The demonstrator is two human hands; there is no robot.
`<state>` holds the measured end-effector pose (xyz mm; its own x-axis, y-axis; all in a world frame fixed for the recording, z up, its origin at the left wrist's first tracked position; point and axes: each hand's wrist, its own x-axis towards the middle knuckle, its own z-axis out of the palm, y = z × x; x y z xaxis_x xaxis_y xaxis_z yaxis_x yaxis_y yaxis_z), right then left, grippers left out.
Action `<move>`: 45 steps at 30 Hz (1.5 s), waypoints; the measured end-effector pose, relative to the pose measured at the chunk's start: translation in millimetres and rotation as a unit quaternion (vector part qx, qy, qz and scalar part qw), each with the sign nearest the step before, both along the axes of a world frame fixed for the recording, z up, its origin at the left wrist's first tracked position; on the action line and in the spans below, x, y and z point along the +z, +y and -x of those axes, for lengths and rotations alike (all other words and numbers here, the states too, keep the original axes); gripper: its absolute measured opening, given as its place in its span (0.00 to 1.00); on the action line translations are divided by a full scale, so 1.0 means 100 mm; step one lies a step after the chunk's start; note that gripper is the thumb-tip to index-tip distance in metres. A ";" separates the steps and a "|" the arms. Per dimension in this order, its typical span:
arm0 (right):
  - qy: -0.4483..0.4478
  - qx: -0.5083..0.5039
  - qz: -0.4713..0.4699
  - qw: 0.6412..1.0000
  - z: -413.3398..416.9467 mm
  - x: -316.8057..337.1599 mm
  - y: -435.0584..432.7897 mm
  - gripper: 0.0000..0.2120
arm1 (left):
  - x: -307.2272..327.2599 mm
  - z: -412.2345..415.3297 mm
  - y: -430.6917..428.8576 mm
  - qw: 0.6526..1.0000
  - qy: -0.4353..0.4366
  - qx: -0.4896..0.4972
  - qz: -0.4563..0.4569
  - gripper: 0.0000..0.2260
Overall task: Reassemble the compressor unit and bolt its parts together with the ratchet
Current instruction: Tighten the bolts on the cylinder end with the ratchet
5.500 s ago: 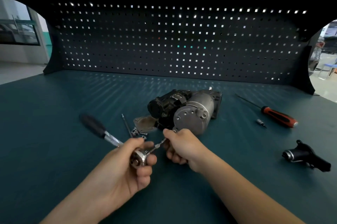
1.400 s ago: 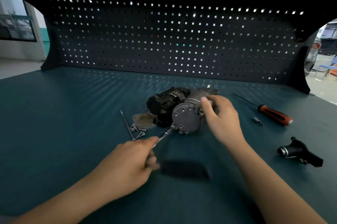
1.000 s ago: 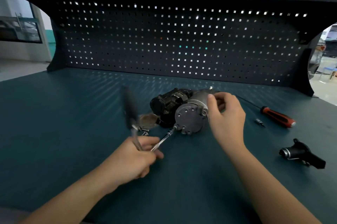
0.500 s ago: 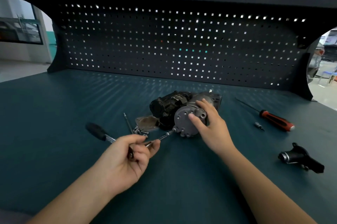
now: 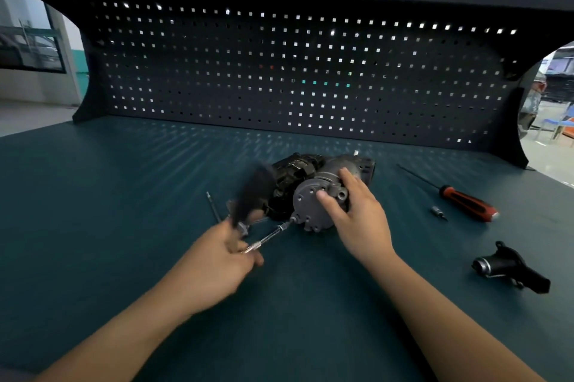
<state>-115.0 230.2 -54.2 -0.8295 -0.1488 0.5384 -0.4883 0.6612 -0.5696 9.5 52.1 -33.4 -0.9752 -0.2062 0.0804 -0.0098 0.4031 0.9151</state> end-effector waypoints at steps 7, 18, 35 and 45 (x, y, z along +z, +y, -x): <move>-0.035 -0.011 0.146 0.989 0.02 0.07 -0.09 0.36 | -0.04 0.03 0.07 0.754 -0.101 0.001 -0.649 0.09; -0.060 -0.002 0.194 0.979 0.01 0.02 -0.09 0.36 | -0.06 0.10 -0.23 0.932 0.054 -0.075 0.351 0.16; -0.062 0.027 0.241 0.968 0.07 -0.01 -0.07 0.37 | 0.01 0.06 -0.01 0.896 -0.032 -0.128 0.425 0.14; -0.047 0.022 0.203 0.978 0.04 0.02 -0.06 0.36 | 0.02 0.15 -0.11 0.733 -0.133 0.020 -0.667 0.07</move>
